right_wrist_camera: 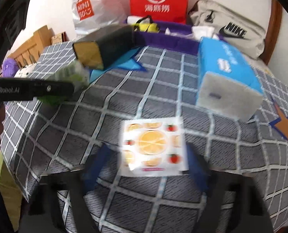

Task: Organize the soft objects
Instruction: 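Grasp the orange-print wet wipe packet with the right tool, then lift the wipe packet with the right tool while the left tool lifts the soap bar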

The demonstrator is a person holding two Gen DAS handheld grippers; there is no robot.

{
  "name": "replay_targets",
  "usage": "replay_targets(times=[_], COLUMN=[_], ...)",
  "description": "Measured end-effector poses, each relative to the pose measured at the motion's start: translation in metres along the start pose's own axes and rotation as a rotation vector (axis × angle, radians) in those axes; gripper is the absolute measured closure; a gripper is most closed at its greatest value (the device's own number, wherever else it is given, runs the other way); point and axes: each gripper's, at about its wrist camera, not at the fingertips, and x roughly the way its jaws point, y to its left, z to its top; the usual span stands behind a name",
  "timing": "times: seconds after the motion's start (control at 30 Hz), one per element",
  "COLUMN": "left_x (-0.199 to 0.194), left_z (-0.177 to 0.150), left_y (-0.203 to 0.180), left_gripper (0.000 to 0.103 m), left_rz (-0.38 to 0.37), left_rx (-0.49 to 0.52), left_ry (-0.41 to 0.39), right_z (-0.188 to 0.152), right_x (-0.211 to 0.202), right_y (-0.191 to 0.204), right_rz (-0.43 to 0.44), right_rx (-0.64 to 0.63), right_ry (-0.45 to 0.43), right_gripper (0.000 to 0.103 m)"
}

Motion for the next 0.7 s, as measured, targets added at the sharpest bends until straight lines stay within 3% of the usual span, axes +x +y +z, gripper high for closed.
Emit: replay_targets(times=[0.03,0.07,0.17,0.3,0.57,0.7], left_x=[0.0,0.0,0.001,0.0,-0.019,-0.025], left_z=[0.0,0.0,0.0,0.0,0.005,0.009], left_y=[0.0,0.0,-0.001,-0.001,-0.001,-0.002], left_gripper=[0.058,0.058,0.058,0.058,0.063,0.072], left_rz=[0.001,0.002,0.004,0.006,-0.006,-0.011], left_rx=[0.001,0.001,0.002,-0.004,-0.009,-0.008], left_ry=[0.0,-0.001,0.002,0.0,-0.042,-0.056], right_z=[0.001,0.002,0.003,0.004,0.008,0.013], right_x=[0.0,0.0,-0.001,-0.004,-0.01,-0.02], right_y=[-0.004,-0.006,-0.009,-0.01,-0.014,-0.017], right_rz=[0.013,0.016,0.025,0.083,0.107,0.112], right_rx=[0.016,0.018,0.005,0.006,0.006,-0.001], right_ry=[0.003,0.002,-0.001,0.015,0.022,0.007], right_gripper=[0.048,0.057,0.063,0.087,0.092,0.092])
